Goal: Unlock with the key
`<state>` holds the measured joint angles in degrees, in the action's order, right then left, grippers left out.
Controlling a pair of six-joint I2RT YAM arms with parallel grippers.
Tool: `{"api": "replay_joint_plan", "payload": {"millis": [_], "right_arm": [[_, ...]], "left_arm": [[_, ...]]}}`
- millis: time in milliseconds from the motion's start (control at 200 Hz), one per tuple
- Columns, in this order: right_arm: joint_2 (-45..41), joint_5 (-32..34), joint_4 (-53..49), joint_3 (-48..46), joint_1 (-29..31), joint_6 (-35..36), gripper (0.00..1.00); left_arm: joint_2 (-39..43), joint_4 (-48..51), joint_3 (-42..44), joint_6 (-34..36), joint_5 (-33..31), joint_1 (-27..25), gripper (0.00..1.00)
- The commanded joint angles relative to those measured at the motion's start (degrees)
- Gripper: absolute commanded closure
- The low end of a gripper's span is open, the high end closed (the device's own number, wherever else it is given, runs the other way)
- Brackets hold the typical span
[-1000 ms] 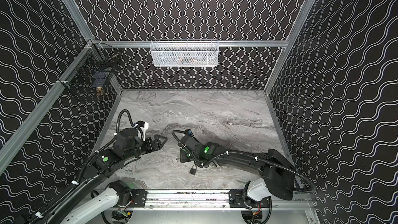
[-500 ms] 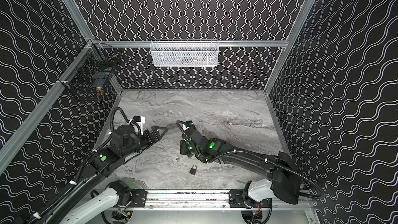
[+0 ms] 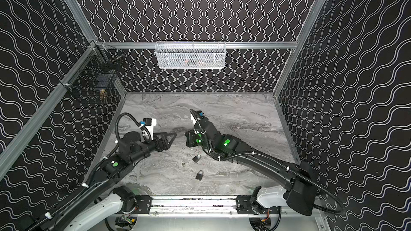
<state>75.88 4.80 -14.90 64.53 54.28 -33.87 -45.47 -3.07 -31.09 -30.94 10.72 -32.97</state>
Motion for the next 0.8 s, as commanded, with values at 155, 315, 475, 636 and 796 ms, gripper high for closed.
{"api": "replay_joint_plan", "payload": {"millis": [155, 315, 475, 636, 796], "right_arm": [[-1.26, -5.86, -5.63, 4.53, -2.41, 2.69, 1.0], [-0.92, -7.6, -6.24, 5.84, -2.6, 2.91, 1.0], [-0.31, -9.45, -6.4, 7.36, -2.6, 3.12, 1.0], [0.21, -11.49, -5.17, 7.69, -2.6, 2.76, 1.0], [0.85, -13.27, -3.82, 7.81, -2.56, 2.0, 1.0]], "left_arm": [[-1.58, -27.87, 7.65, 20.35, 5.32, -0.07, 0.23], [-6.23, -34.14, 7.45, 25.57, 5.95, -0.12, 0.28], [-8.75, -39.19, 8.03, 27.97, 7.38, -0.38, 0.32], [-10.96, -40.76, 6.89, 28.38, 9.36, -0.76, 0.37], [-12.0, -42.54, 6.76, 29.0, 8.53, -1.13, 0.43]]}}
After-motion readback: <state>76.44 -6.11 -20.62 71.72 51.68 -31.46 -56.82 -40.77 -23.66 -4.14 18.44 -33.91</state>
